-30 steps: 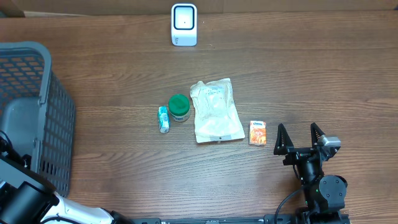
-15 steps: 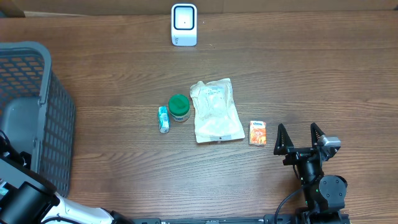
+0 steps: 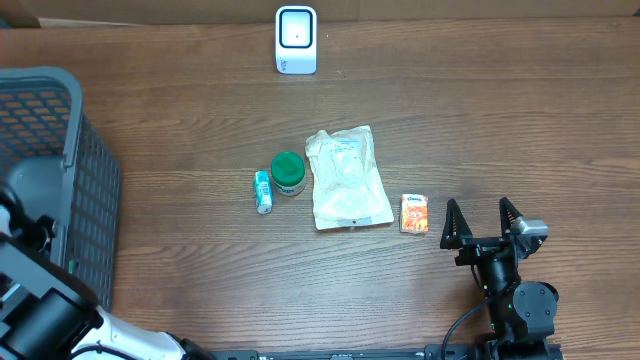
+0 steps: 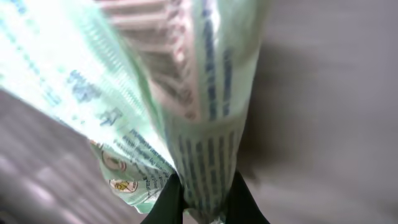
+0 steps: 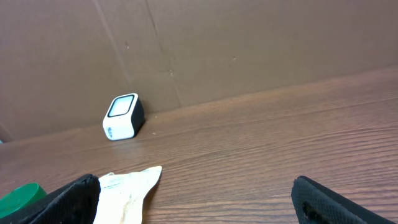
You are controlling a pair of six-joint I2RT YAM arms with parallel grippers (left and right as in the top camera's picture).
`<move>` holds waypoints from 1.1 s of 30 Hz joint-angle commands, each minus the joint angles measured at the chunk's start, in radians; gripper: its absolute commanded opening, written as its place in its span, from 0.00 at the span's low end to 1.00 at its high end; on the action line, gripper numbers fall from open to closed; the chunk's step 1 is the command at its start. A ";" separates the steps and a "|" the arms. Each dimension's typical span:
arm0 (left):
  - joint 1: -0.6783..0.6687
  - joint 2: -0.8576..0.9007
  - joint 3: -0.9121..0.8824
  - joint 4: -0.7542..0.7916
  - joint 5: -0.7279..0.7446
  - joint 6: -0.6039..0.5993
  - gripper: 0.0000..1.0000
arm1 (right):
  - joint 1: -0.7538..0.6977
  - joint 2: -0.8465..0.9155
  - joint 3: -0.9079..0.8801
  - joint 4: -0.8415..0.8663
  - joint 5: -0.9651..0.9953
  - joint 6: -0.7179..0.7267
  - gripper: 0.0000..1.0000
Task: Scan the item barcode
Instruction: 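Reach into the basket and grasp the mint-green wipes packet, then lift the wipes packet out and carry it beside the teal package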
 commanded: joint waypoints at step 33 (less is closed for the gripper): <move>-0.060 0.020 -0.082 0.140 0.098 0.022 0.26 | -0.002 -0.012 -0.010 0.006 -0.005 0.004 1.00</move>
